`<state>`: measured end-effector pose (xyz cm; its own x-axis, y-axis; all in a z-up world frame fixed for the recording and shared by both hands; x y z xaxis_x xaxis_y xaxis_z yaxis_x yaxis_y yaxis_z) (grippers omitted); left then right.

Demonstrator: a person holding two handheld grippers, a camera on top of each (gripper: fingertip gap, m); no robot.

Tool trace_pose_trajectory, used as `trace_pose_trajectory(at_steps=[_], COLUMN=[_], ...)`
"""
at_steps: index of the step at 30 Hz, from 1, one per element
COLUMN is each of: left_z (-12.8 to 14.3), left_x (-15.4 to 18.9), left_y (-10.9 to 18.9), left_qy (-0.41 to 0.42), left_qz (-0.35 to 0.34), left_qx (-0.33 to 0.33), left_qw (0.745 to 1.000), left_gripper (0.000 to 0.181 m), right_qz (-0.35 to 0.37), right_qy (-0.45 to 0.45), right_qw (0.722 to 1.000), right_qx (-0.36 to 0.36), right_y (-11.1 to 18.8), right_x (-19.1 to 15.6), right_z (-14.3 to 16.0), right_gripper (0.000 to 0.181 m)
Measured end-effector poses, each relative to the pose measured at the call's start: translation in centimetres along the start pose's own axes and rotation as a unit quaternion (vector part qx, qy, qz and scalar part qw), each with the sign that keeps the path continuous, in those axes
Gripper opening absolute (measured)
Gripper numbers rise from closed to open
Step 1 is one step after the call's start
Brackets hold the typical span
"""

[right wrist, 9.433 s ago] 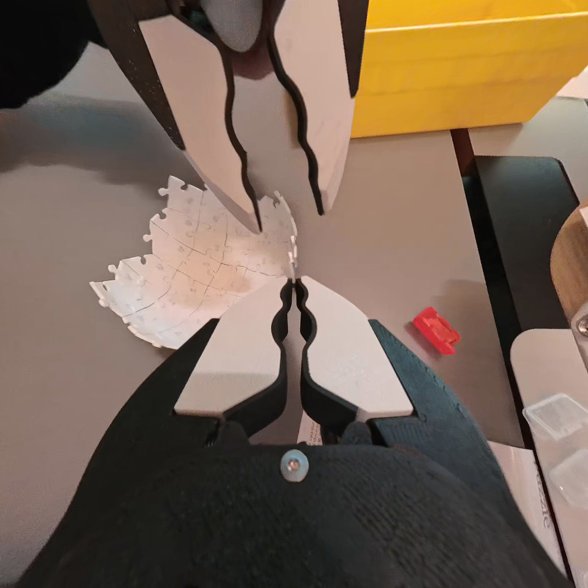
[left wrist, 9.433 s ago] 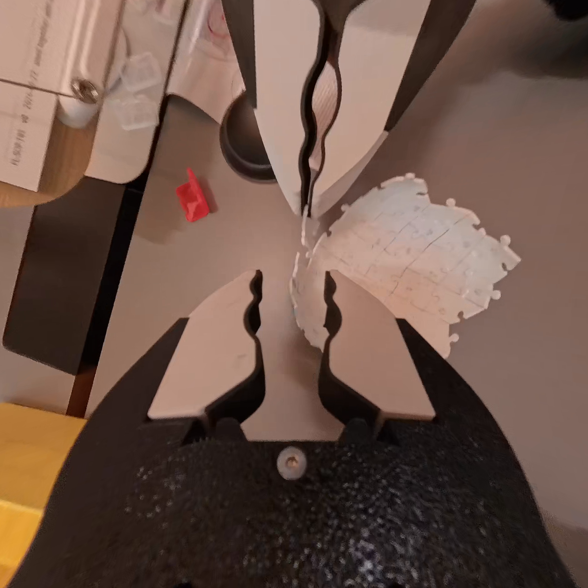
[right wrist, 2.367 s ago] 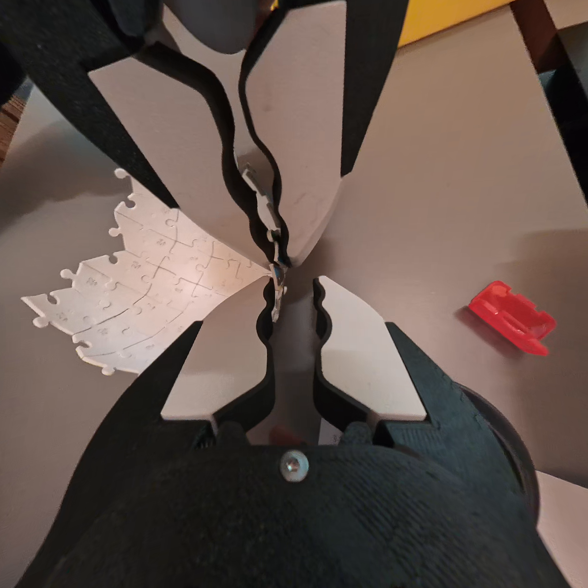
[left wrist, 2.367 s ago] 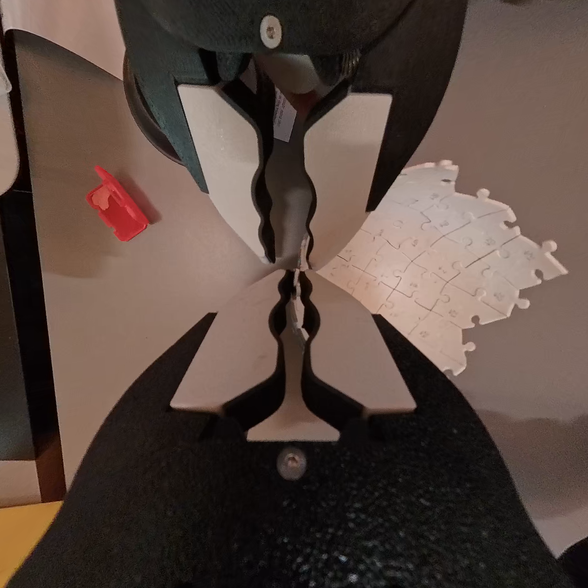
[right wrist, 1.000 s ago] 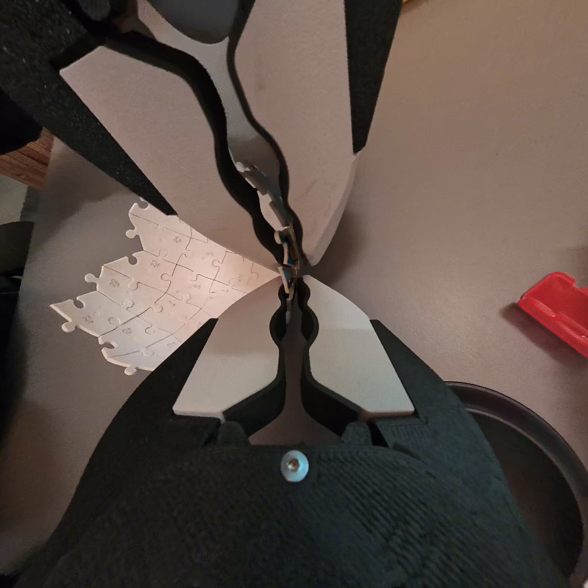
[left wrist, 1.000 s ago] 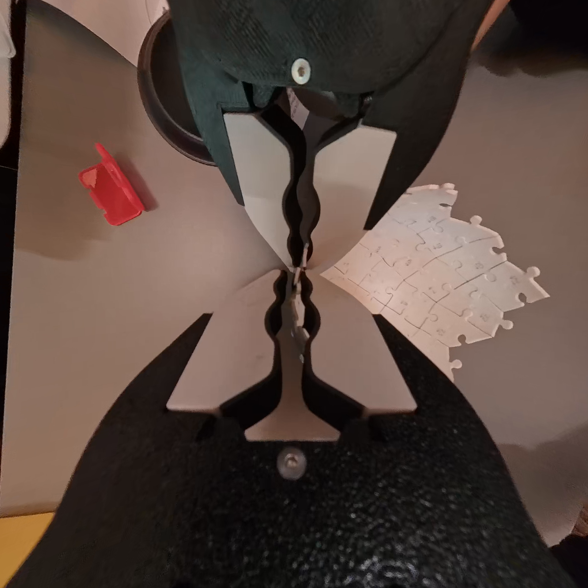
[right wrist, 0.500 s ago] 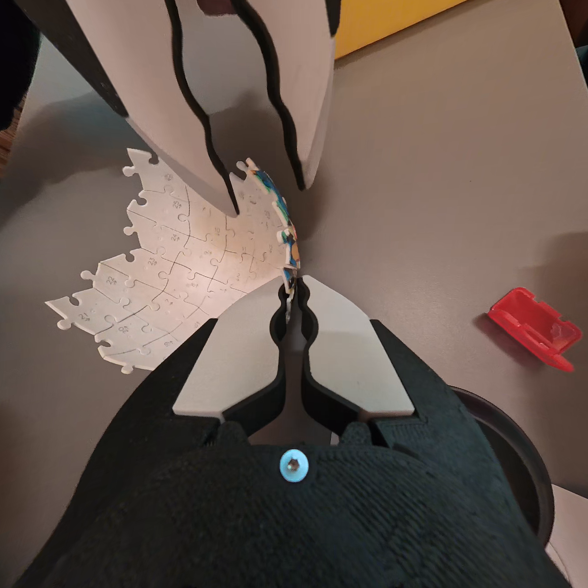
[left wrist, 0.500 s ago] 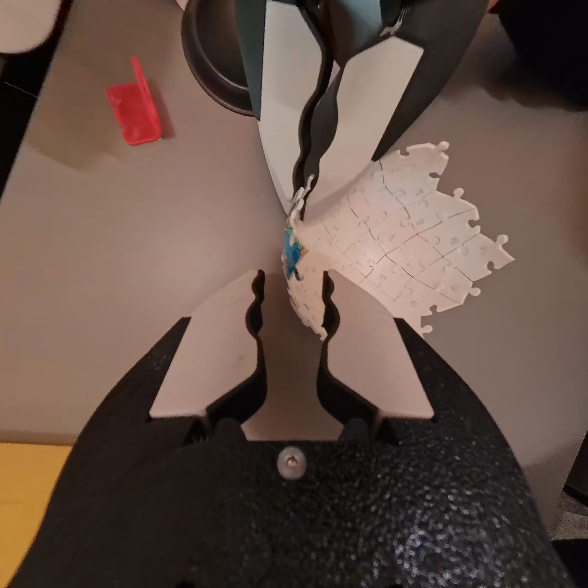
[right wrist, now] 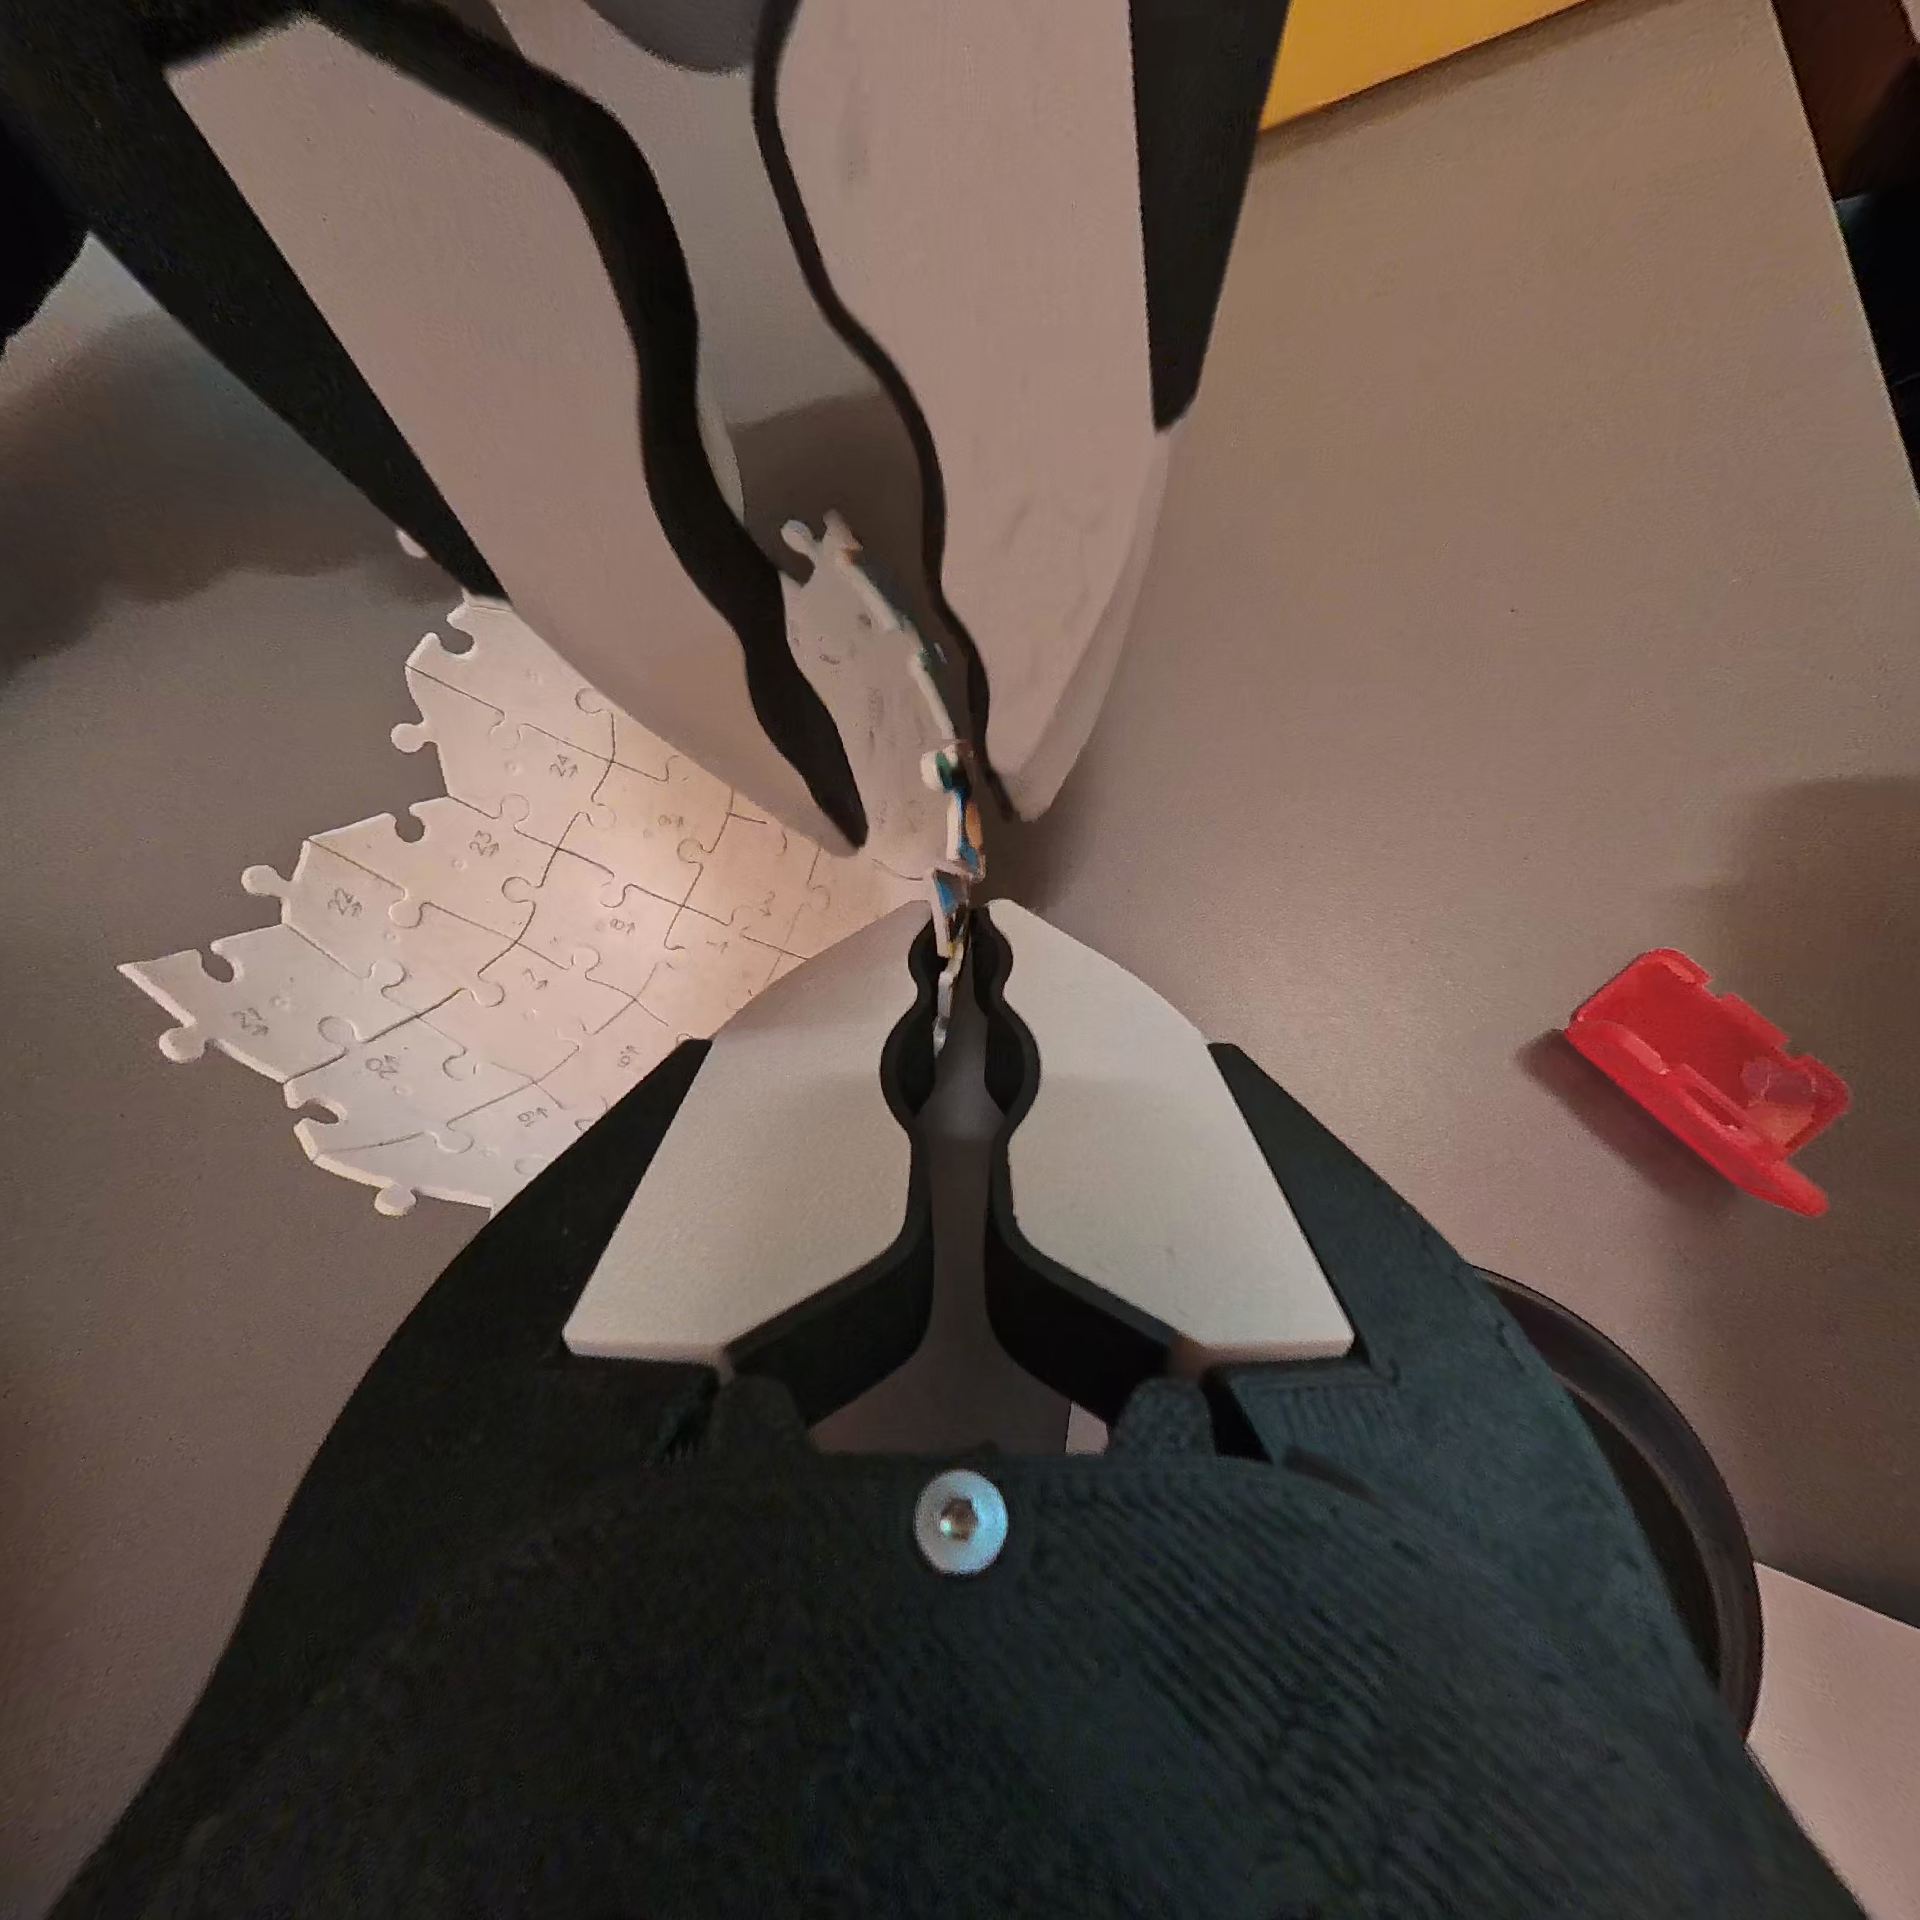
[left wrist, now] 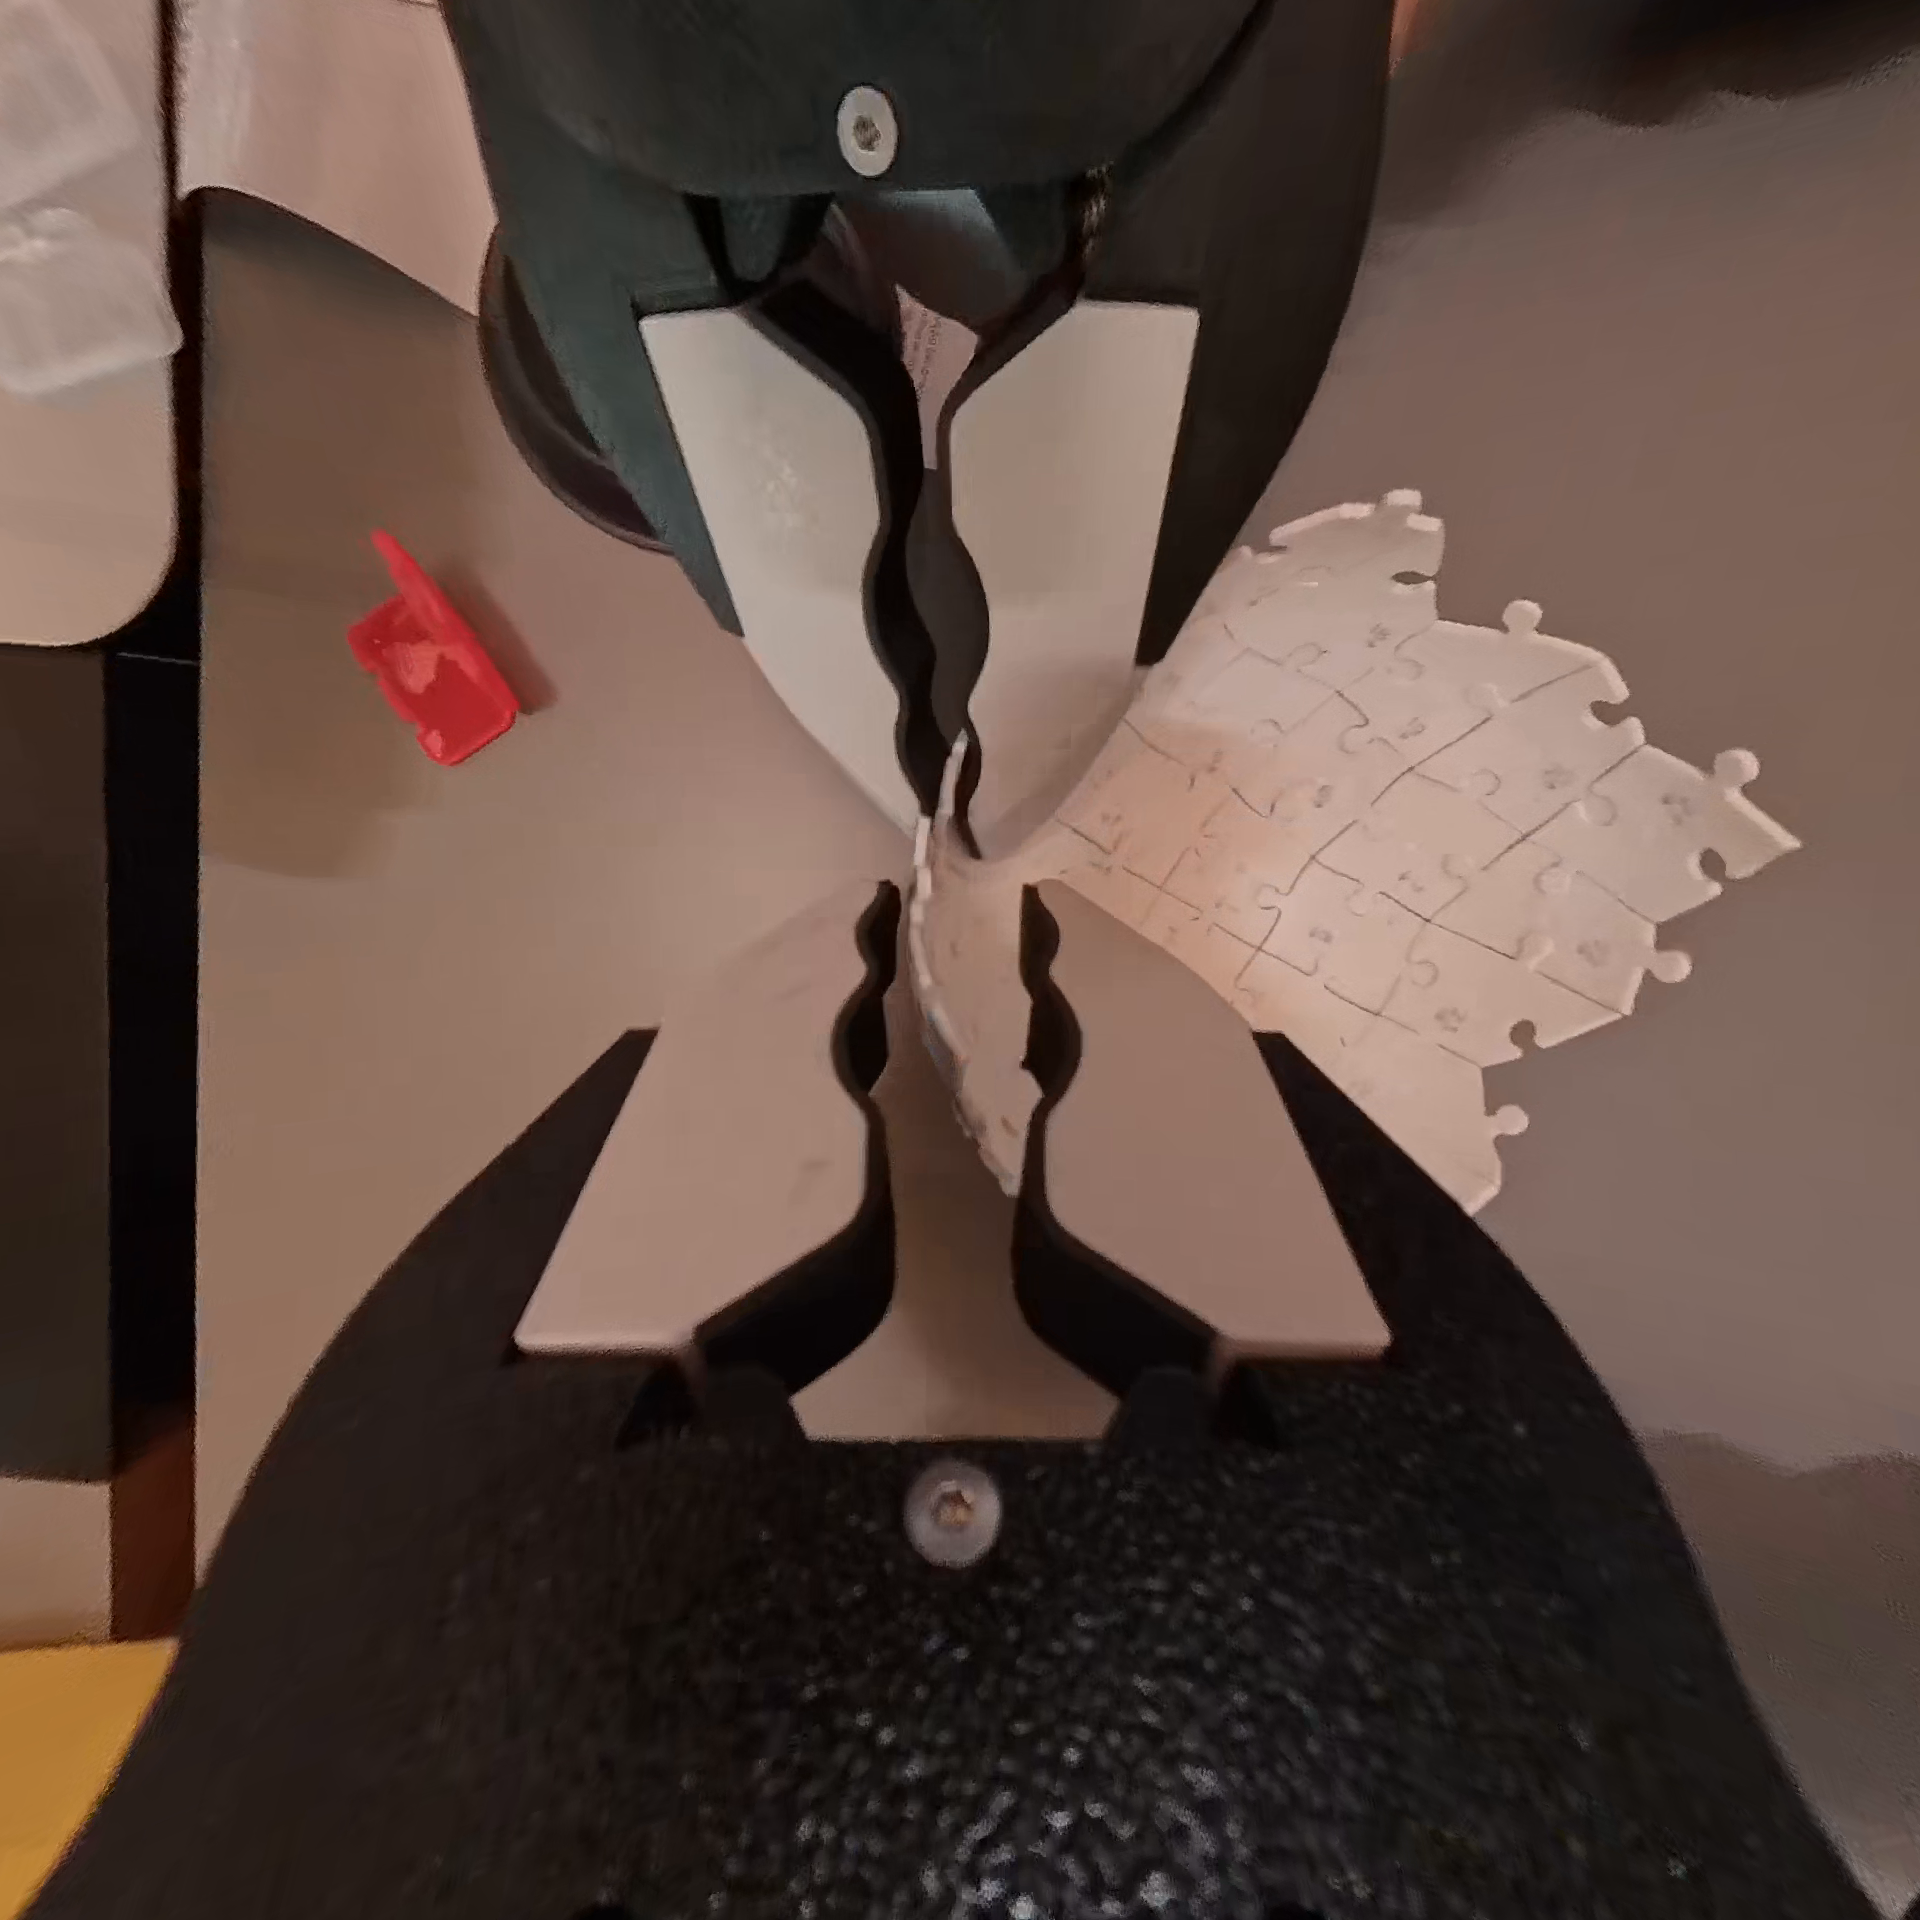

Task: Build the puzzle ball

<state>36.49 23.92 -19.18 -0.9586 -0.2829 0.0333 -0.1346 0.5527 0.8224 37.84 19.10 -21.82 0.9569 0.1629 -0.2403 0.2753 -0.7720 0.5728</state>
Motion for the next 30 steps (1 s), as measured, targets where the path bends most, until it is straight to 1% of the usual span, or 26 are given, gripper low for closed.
trace_pose_trajectory(at_steps=[6,17,25,30], left_z=[-0.1,-0.1,-0.1,-0.1], left_x=[-0.5,-0.9,-1.1,-1.2], left_y=[-0.7,-1.0,-0.9,-1.0], left_qy=[-0.011,-0.018,-0.019,-0.02], left_qz=[0.006,0.004,-0.008,-0.007], left_qx=[-0.011,-0.029,-0.019,-0.013], left_qw=[1.0,0.999,1.0,1.0], left_gripper=[0.007,0.004,0.002,0.002], right_qz=[0.005,0.014,0.02,0.025], right_qy=[-0.001,-0.016,-0.038,-0.026], right_qw=[1.0,1.0,0.999,0.999], right_qx=[0.005,0.003,0.015,0.01], right_y=[0.1,0.0,0.1,0.1], right_x=[0.0,0.2,0.6,0.6], right_z=[-0.2,0.0,-0.1,0.0], right_gripper=[0.005,0.005,0.005,0.005])
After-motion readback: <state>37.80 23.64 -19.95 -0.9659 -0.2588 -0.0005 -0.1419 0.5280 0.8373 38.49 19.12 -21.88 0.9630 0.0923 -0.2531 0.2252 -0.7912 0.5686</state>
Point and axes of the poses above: each gripper's, where its closed fingertips meet, y back along the fingers, z out of its underside, x = y × z across the jaws, the point moved 4 cm from there along y, back along the fingers, and after that the axes turned 8 degrees about x, right-handed, at the moved point
